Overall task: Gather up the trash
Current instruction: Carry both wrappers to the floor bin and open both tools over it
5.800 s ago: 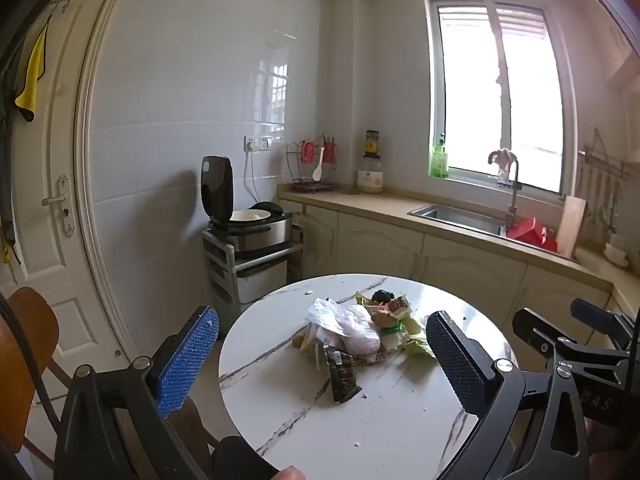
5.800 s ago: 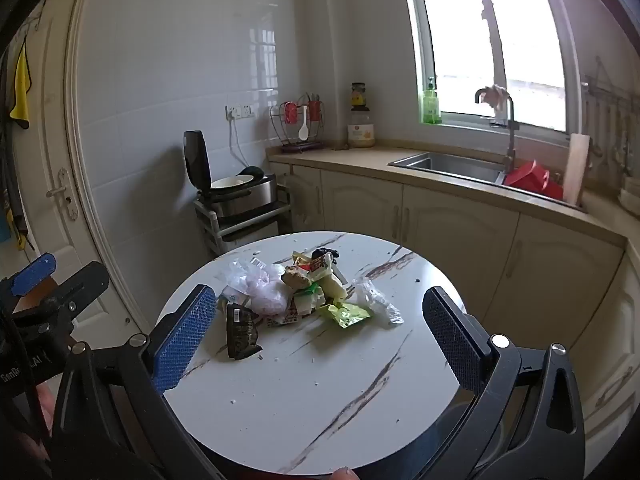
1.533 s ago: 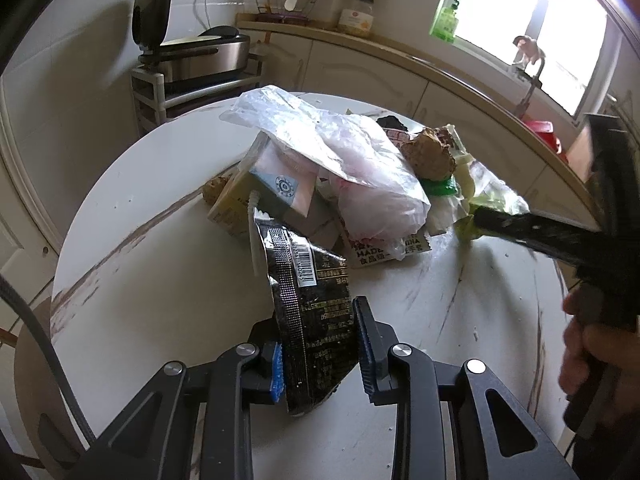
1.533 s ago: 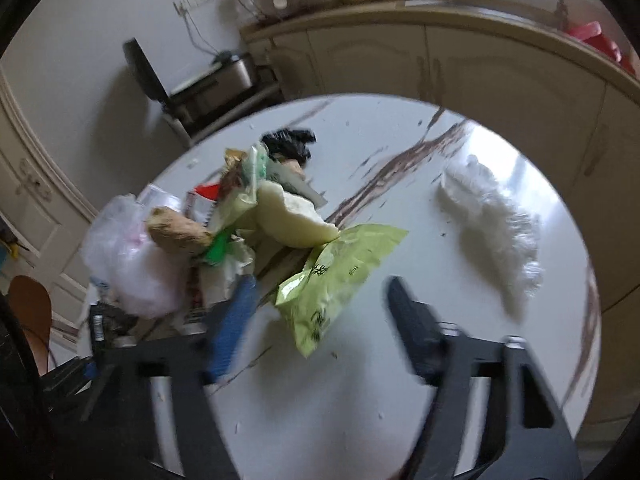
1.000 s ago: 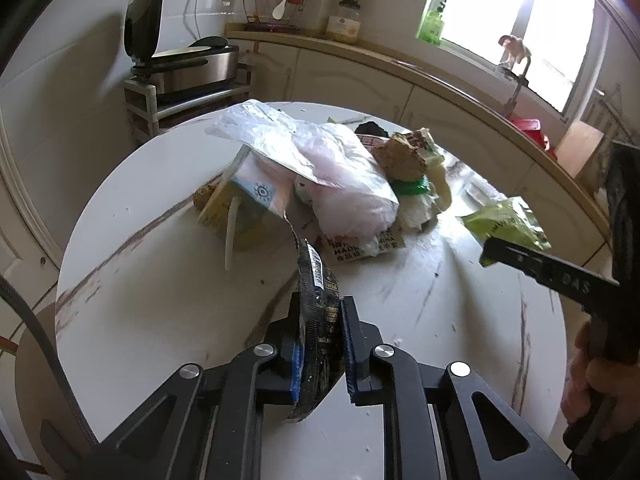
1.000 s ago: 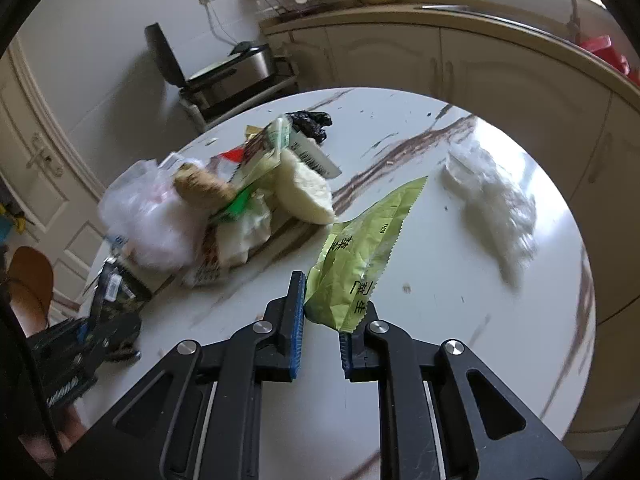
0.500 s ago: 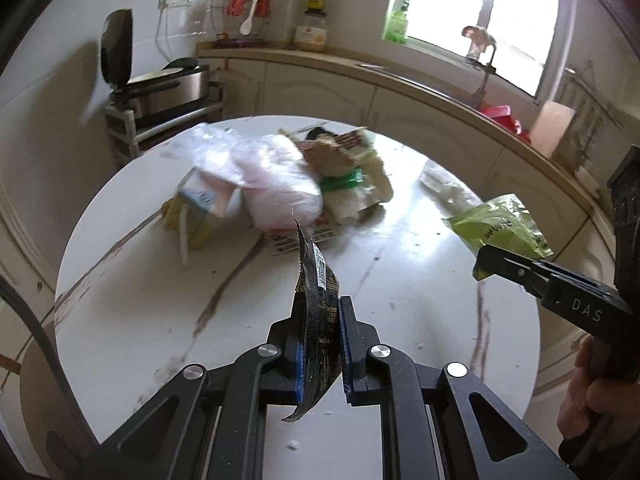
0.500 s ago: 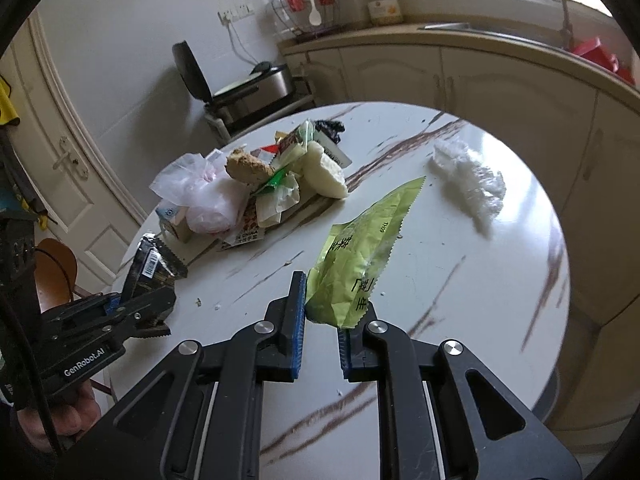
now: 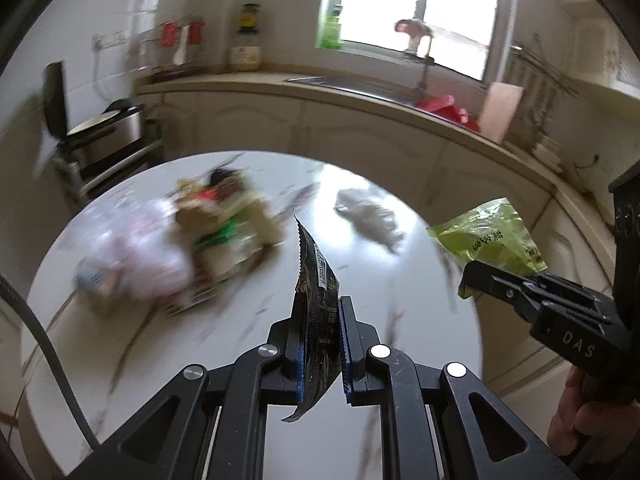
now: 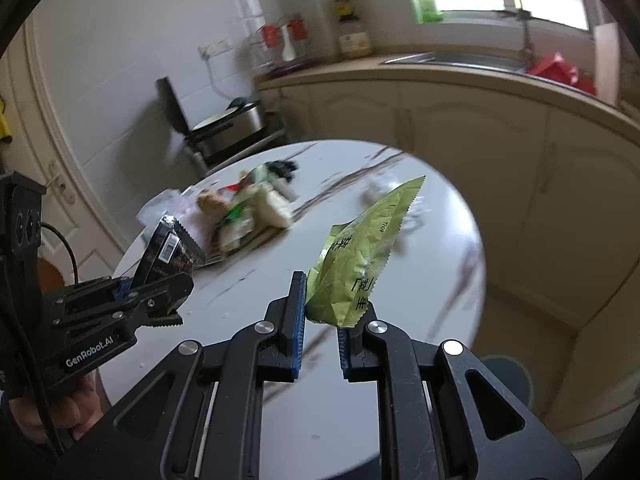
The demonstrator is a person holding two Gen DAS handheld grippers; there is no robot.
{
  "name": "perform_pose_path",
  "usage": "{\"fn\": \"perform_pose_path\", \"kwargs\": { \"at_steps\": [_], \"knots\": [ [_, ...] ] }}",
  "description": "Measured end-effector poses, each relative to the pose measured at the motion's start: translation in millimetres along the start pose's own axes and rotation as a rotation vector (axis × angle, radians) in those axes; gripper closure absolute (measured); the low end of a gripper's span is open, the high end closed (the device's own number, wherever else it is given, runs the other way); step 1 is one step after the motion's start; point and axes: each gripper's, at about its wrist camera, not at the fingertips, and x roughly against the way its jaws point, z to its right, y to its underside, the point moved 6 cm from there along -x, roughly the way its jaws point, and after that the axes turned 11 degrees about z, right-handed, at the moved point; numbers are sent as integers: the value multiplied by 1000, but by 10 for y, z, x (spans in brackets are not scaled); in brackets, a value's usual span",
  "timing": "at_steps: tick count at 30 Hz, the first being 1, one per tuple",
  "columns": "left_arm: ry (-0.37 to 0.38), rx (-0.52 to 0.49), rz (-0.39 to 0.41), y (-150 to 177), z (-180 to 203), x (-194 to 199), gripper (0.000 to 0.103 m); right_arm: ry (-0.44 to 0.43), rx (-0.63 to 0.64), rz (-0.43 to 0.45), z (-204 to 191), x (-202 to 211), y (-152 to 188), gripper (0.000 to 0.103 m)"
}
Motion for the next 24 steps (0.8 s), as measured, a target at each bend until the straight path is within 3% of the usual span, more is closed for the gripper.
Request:
{"fn": "perform_pose_path", "kwargs": {
  "at_steps": [7, 13, 19, 24],
  "knots": [
    [151, -84, -27, -102, 840, -551, 93, 144, -68, 54, 776, 400, -64, 90],
    [272, -123, -96, -20, 1538, -1216, 93, 268, -112, 24, 1539, 552, 131, 90],
    [338, -176, -204, 237, 2047, -2000, 93, 316, -194, -70, 2274, 424, 652, 90],
    [336, -214, -311, 516, 2287, -2678, 93, 298, -267, -161, 2705, 201, 1139, 90]
  ]
}}
